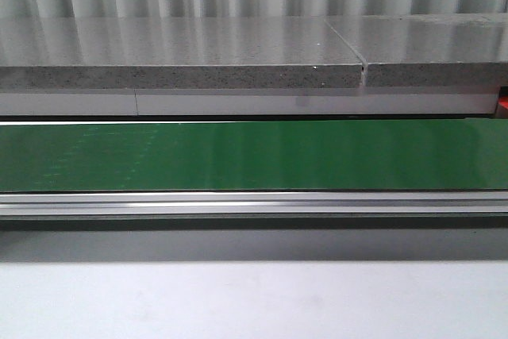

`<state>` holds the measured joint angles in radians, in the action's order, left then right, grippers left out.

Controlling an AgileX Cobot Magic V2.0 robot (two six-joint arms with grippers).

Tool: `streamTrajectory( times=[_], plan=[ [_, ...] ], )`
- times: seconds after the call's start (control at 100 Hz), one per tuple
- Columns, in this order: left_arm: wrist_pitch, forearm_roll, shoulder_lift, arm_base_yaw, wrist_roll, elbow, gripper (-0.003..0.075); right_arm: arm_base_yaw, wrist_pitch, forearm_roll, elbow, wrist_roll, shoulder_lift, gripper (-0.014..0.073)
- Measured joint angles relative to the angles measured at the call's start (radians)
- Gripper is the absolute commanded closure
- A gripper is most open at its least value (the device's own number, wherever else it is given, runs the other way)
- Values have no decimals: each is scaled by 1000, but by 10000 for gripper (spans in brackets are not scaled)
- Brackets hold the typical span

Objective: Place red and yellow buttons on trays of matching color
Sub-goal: 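Lower the red button into the red tray and open the right gripper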

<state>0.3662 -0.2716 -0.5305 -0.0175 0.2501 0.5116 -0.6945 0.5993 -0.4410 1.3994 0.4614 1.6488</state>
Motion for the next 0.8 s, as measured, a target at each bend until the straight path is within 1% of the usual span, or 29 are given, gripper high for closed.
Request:
streamTrajectory(
  times=[0.39,0.63,0.8],
  plan=[
    [0,0,0,0,0,0,740,0,-41,-10,0,-22,235,506],
    [0,0,0,0,0,0,740,0,-63,-33,0,-22,308,506],
    [0,0,0,0,0,0,740,0,-75,-55,0,-22,323,506]
  ],
)
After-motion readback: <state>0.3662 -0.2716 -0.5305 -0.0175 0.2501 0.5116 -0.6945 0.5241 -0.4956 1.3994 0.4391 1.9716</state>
